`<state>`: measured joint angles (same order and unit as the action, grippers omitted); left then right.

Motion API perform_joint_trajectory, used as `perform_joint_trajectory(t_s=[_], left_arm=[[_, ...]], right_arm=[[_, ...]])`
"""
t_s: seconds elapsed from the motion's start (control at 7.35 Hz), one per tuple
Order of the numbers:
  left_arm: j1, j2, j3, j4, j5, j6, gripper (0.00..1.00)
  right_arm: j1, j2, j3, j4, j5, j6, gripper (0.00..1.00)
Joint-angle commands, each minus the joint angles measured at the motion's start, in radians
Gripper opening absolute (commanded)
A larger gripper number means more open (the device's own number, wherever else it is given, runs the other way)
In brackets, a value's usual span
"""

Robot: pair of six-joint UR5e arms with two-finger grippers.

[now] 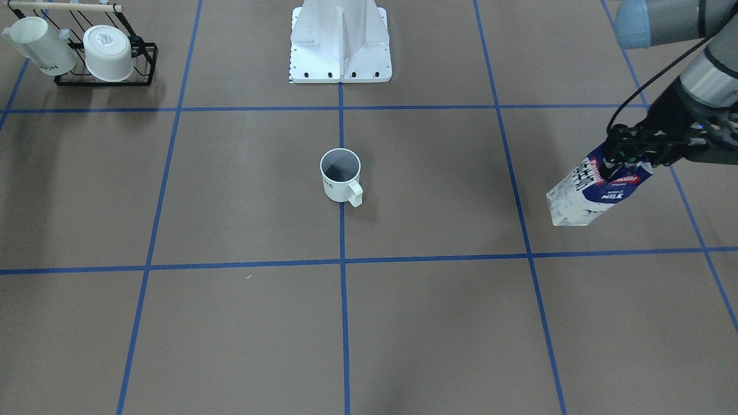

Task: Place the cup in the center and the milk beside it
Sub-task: 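Carry the milk carton with the left gripper beside the white mug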

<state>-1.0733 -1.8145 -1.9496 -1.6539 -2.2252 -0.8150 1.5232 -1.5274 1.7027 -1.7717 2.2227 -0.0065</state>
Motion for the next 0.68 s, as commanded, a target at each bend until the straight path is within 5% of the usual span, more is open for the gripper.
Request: perform_joint_trajectory(t_s=[0.0, 0.27, 0.54], left_arm=[[0.18, -0.153, -0.009, 0.092, 0.103, -0.236, 0.0], [0.315, -0.32, -0.002, 0.244, 0.171, -0.352, 0.0], [0.389, -0.406, 0.046, 0.264, 0.226, -0.404, 0.0]], right_arm=[[0.0, -0.002, 0.0, 0.0, 0.0, 0.0, 1.0], [0.0, -0.011, 0.002, 0.0, 0.0, 0.002, 1.0], [0.0, -0.013, 0.002, 0.0, 0.002, 0.002, 1.0]])
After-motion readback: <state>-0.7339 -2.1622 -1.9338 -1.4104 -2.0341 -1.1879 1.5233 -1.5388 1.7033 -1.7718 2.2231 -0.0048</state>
